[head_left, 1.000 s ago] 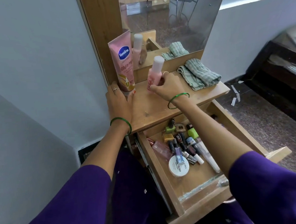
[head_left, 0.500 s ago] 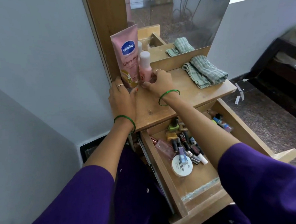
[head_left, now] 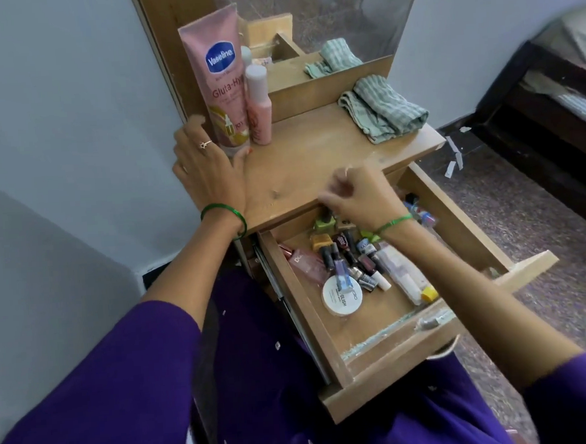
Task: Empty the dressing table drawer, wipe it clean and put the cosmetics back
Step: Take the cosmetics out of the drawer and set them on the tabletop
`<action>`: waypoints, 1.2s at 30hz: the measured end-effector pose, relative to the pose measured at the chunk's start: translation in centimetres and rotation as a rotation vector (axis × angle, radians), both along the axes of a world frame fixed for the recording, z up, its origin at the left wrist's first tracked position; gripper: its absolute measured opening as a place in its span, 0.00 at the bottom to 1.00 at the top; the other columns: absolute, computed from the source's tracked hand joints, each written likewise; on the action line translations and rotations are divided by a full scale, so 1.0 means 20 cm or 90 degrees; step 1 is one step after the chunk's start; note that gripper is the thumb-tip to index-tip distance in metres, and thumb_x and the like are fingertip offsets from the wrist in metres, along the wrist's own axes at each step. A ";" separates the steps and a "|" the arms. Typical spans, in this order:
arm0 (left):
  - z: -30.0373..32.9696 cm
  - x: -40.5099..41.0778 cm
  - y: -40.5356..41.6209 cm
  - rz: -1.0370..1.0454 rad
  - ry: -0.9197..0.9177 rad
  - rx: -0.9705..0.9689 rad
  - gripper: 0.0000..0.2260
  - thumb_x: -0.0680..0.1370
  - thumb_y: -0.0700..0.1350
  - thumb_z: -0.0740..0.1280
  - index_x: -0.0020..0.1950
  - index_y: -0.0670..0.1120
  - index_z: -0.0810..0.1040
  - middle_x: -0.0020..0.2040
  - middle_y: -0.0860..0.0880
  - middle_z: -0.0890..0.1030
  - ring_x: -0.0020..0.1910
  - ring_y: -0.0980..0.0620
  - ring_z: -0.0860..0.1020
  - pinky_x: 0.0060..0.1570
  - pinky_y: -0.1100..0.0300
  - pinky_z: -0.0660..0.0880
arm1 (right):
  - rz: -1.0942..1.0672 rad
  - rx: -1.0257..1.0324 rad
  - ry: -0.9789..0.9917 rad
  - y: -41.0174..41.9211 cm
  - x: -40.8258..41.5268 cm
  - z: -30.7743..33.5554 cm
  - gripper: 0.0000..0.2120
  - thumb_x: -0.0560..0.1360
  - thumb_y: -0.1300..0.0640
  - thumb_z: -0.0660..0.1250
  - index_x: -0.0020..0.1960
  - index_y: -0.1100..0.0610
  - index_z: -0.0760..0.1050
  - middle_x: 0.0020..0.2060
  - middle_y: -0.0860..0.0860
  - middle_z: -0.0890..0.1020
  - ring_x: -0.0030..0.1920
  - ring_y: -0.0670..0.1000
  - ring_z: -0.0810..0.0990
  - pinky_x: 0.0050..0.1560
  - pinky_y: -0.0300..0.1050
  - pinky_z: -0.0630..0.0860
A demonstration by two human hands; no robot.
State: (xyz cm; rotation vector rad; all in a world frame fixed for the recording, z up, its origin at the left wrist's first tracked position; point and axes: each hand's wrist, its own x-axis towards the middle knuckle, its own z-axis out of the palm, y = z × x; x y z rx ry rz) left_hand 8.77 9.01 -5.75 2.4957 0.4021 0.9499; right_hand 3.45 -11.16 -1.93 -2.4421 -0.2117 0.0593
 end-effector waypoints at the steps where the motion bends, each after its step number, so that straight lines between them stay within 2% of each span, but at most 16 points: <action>1: 0.00 0.01 0.01 0.001 0.004 0.007 0.30 0.71 0.57 0.70 0.66 0.44 0.64 0.64 0.43 0.70 0.63 0.46 0.69 0.58 0.51 0.68 | 0.009 -0.040 0.048 -0.02 -0.06 -0.03 0.07 0.73 0.55 0.69 0.40 0.57 0.76 0.36 0.50 0.80 0.38 0.49 0.79 0.42 0.42 0.79; 3: -0.01 -0.10 -0.11 -0.060 -0.008 0.027 0.28 0.71 0.58 0.69 0.64 0.45 0.63 0.62 0.43 0.70 0.62 0.45 0.70 0.58 0.49 0.70 | -0.006 -0.136 0.141 -0.16 -0.31 -0.14 0.10 0.73 0.53 0.70 0.47 0.59 0.77 0.40 0.52 0.80 0.41 0.51 0.78 0.39 0.38 0.74; 4: -0.02 -0.10 -0.09 -0.072 -0.023 0.036 0.28 0.71 0.59 0.68 0.62 0.46 0.63 0.61 0.43 0.71 0.60 0.45 0.71 0.56 0.49 0.71 | 0.007 -0.170 0.171 -0.16 -0.34 -0.22 0.13 0.72 0.52 0.70 0.51 0.59 0.75 0.44 0.53 0.79 0.45 0.52 0.78 0.40 0.39 0.72; 7: -0.01 -0.12 -0.09 -0.140 -0.072 0.059 0.29 0.69 0.61 0.69 0.58 0.49 0.59 0.58 0.41 0.73 0.58 0.45 0.72 0.54 0.51 0.70 | 0.024 -0.221 0.194 -0.14 -0.40 -0.34 0.21 0.72 0.51 0.70 0.60 0.59 0.69 0.55 0.55 0.73 0.54 0.56 0.75 0.52 0.46 0.72; 9: 0.00 -0.15 -0.13 -0.218 -0.140 0.084 0.29 0.68 0.60 0.71 0.57 0.48 0.60 0.56 0.40 0.74 0.57 0.46 0.70 0.54 0.54 0.69 | 0.000 -0.209 0.180 -0.11 -0.40 -0.35 0.21 0.73 0.53 0.69 0.60 0.60 0.67 0.57 0.56 0.72 0.55 0.58 0.74 0.52 0.49 0.72; 11: 0.01 -0.23 -0.20 -0.317 -0.203 0.105 0.25 0.71 0.56 0.72 0.55 0.46 0.63 0.52 0.38 0.74 0.54 0.48 0.69 0.55 0.56 0.68 | -0.014 -0.205 0.173 -0.09 -0.39 -0.36 0.19 0.73 0.56 0.69 0.58 0.61 0.66 0.56 0.58 0.73 0.55 0.59 0.74 0.46 0.47 0.69; 13: -0.01 -0.34 -0.28 -0.434 -0.201 0.114 0.18 0.73 0.51 0.71 0.52 0.44 0.66 0.49 0.40 0.75 0.50 0.48 0.70 0.51 0.54 0.71 | -0.016 -0.209 0.177 -0.08 -0.41 -0.36 0.15 0.74 0.60 0.66 0.56 0.62 0.64 0.53 0.61 0.75 0.53 0.61 0.75 0.42 0.47 0.67; 15: -0.04 -0.42 -0.32 -0.579 -0.114 0.182 0.09 0.75 0.46 0.67 0.48 0.43 0.71 0.45 0.43 0.76 0.44 0.48 0.73 0.43 0.52 0.75 | -0.021 -0.212 0.188 -0.08 -0.41 -0.36 0.15 0.74 0.61 0.64 0.58 0.62 0.62 0.51 0.62 0.77 0.51 0.62 0.77 0.41 0.49 0.68; 17: -0.06 -0.47 -0.34 -0.660 0.084 0.283 0.05 0.77 0.44 0.63 0.47 0.43 0.74 0.45 0.45 0.76 0.43 0.46 0.75 0.40 0.53 0.75 | -0.032 -0.204 0.210 -0.09 -0.40 -0.35 0.19 0.73 0.61 0.65 0.61 0.61 0.62 0.50 0.62 0.77 0.51 0.62 0.77 0.41 0.49 0.70; 20: -0.07 -0.47 -0.35 -0.599 0.428 0.376 0.07 0.77 0.43 0.63 0.54 0.44 0.74 0.54 0.46 0.75 0.54 0.46 0.75 0.45 0.55 0.72 | -0.058 -0.157 0.274 -0.15 -0.40 -0.32 0.25 0.70 0.60 0.70 0.63 0.57 0.63 0.52 0.57 0.77 0.52 0.57 0.77 0.49 0.51 0.77; 22: -0.08 -0.46 -0.38 -0.562 0.539 0.417 0.10 0.77 0.40 0.63 0.58 0.43 0.74 0.58 0.45 0.74 0.58 0.43 0.75 0.49 0.51 0.73 | -0.074 -0.100 0.312 -0.21 -0.41 -0.31 0.27 0.69 0.58 0.72 0.64 0.56 0.65 0.52 0.55 0.78 0.51 0.54 0.78 0.52 0.49 0.77; 24: -0.08 -0.45 -0.41 -0.533 0.585 0.455 0.11 0.77 0.38 0.62 0.60 0.42 0.73 0.60 0.43 0.73 0.60 0.41 0.75 0.51 0.49 0.73 | -0.088 -0.044 0.333 -0.27 -0.42 -0.29 0.27 0.69 0.58 0.73 0.64 0.55 0.65 0.48 0.54 0.80 0.48 0.53 0.79 0.50 0.46 0.75; 28: -0.08 -0.41 -0.46 -0.490 0.670 0.493 0.15 0.76 0.37 0.65 0.62 0.42 0.73 0.62 0.41 0.73 0.60 0.41 0.76 0.52 0.51 0.74 | -0.118 0.083 0.363 -0.36 -0.44 -0.27 0.24 0.70 0.61 0.72 0.62 0.55 0.67 0.34 0.49 0.80 0.36 0.48 0.77 0.45 0.45 0.75; 32: -0.09 -0.37 -0.47 -0.501 0.697 0.520 0.17 0.75 0.37 0.67 0.64 0.43 0.74 0.63 0.42 0.74 0.60 0.43 0.76 0.49 0.54 0.73 | -0.138 0.229 0.395 -0.38 -0.46 -0.24 0.22 0.70 0.66 0.71 0.61 0.57 0.68 0.33 0.51 0.79 0.37 0.50 0.78 0.43 0.46 0.78; 35: -0.07 -0.36 -0.46 -0.531 0.689 0.532 0.16 0.75 0.41 0.68 0.62 0.45 0.75 0.61 0.43 0.75 0.57 0.44 0.77 0.44 0.55 0.71 | -0.167 0.363 0.430 -0.38 -0.46 -0.20 0.22 0.71 0.72 0.68 0.61 0.58 0.69 0.35 0.52 0.77 0.36 0.48 0.78 0.30 0.36 0.77; 36: -0.07 -0.36 -0.46 -0.542 0.695 0.523 0.15 0.74 0.44 0.70 0.61 0.46 0.75 0.60 0.44 0.76 0.55 0.44 0.78 0.43 0.55 0.72 | -0.173 0.392 0.438 -0.37 -0.46 -0.19 0.22 0.71 0.74 0.66 0.61 0.57 0.69 0.35 0.52 0.75 0.36 0.47 0.78 0.29 0.35 0.77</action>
